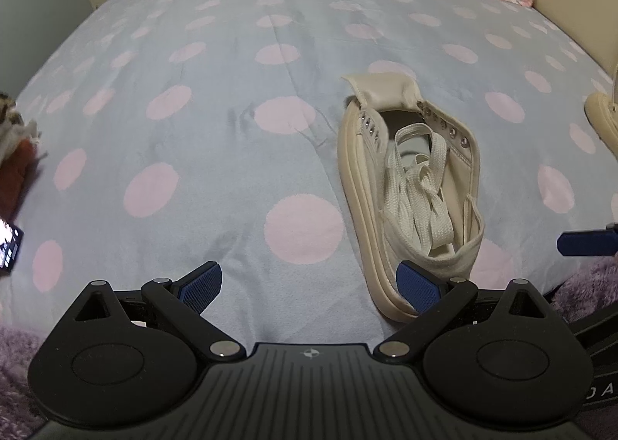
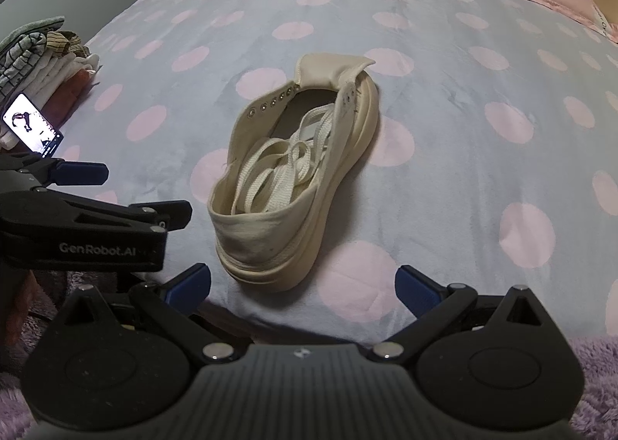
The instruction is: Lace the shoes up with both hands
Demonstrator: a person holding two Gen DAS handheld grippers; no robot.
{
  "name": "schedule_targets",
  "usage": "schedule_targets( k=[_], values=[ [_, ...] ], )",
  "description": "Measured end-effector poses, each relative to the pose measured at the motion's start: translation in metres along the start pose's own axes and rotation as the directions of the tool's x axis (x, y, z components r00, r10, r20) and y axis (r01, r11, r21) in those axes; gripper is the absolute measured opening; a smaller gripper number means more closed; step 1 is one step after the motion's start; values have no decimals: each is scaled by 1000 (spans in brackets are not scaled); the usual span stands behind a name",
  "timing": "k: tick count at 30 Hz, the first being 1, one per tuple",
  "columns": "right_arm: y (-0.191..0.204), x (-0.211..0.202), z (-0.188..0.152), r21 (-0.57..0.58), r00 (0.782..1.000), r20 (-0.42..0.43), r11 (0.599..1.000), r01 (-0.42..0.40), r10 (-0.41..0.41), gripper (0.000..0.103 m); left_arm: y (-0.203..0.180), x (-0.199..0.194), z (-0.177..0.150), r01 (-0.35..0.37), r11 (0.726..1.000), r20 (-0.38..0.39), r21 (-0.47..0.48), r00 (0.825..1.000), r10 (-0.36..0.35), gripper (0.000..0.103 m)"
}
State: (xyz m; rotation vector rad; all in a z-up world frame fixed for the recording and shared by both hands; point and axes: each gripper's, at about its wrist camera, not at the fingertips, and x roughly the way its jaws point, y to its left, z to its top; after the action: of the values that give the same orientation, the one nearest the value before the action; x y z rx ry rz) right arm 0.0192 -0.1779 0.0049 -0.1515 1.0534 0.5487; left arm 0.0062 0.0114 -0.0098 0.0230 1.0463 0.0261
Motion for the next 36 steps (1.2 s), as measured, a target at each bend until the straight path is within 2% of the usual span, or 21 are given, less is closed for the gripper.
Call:
schedule_targets(
  k=[7, 12, 15, 18, 20, 21, 22, 25, 26, 27, 28, 29, 30, 32, 36],
  values=[
    [-5, 5, 4, -20, 1000, 0, 1000, 16, -16, 102, 7, -2, 10, 1, 1000, 33, -10, 999, -1, 99],
    [-8, 7, 10, -41, 1000, -1, 999, 15, -15, 102, 13, -12, 28, 53, 998, 58, -14, 997, -52, 99],
    [-10, 3, 20, -84, 1000, 9, 996, 12, -11, 102, 8, -17, 39, 103, 993, 63, 55, 992, -106, 99],
    [-11, -5, 31, -168, 998, 46, 986, -24, 32, 102, 1, -18, 50, 152, 977, 43, 150, 986, -160, 98],
    [-14, -9, 40, -235, 996, 58, 971, -47, 63, 102, -3, -14, 56, 177, 965, 26, 196, 982, -185, 94],
    [-16, -9, 45, -265, 996, 55, 962, -58, 75, 102, -5, -11, 59, 194, 957, 16, 214, 979, -202, 88],
    [-17, -8, 50, -300, 995, 46, 951, -69, 86, 102, -7, -8, 63, 211, 949, 6, 233, 976, -219, 75],
    [-14, -3, 64, -412, 991, 18, 904, -112, 131, 101, -12, 8, 74, 269, 926, -39, 264, 962, -269, 58],
    [-12, -1, 68, -450, 989, 8, 884, -131, 150, 96, -13, 13, 76, 283, 920, -51, 273, 959, -280, 54],
    [-10, 0, 72, -486, 986, -4, 861, -149, 168, 91, -14, 18, 78, 294, 913, -62, 282, 955, -289, 46],
    [-6, 4, 75, -517, 985, -18, 841, -158, 173, 79, -16, 24, 79, 306, 906, -74, 292, 952, -297, 39],
    [-2, 9, 79, -547, 984, -33, 820, -166, 177, 71, -15, 29, 79, 316, 904, -87, 290, 949, -304, 36],
    [3, 13, 82, -577, 983, -48, 798, -174, 180, 71, -13, 34, 79, 326, 903, -102, 280, 945, -309, 31],
    [9, 23, 88, -613, 979, -80, 766, -195, 186, 71, -9, 44, 78, 341, 905, -126, 254, 939, -319, 30],
    [15, 51, 95, -597, 966, -153, 760, -257, 207, 71, -1, 56, 80, 332, 914, -157, 232, 940, -302, 27]
  ],
)
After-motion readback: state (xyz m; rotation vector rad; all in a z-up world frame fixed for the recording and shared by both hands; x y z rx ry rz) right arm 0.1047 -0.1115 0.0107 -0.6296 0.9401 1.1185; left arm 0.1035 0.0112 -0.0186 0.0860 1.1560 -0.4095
